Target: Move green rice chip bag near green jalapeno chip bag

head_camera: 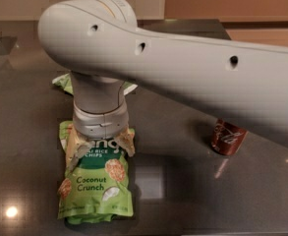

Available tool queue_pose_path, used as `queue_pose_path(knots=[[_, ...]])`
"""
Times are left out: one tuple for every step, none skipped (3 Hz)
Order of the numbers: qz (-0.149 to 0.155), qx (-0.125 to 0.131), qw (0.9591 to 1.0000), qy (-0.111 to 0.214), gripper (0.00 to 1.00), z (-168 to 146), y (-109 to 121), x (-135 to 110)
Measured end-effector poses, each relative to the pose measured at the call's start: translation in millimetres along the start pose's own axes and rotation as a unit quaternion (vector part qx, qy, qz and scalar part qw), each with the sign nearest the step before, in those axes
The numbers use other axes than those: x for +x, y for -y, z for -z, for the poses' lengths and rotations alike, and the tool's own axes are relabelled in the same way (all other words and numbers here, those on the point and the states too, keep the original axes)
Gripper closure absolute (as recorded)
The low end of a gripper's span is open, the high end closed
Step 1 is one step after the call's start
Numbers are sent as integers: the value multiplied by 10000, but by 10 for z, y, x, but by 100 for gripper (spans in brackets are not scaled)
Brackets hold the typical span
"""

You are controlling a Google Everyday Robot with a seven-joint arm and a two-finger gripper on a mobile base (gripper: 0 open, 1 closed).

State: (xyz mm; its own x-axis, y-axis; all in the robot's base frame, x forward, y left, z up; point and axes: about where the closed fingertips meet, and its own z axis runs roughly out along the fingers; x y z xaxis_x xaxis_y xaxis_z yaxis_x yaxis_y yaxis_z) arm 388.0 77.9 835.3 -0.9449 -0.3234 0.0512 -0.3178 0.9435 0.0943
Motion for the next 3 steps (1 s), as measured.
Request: queue_pose_path(knots=[[-85,43,9999,111,63,105,90,7],[-27,45,9992,407,87,341,268,-53],[244,44,9967,773,100,626,459,-193]])
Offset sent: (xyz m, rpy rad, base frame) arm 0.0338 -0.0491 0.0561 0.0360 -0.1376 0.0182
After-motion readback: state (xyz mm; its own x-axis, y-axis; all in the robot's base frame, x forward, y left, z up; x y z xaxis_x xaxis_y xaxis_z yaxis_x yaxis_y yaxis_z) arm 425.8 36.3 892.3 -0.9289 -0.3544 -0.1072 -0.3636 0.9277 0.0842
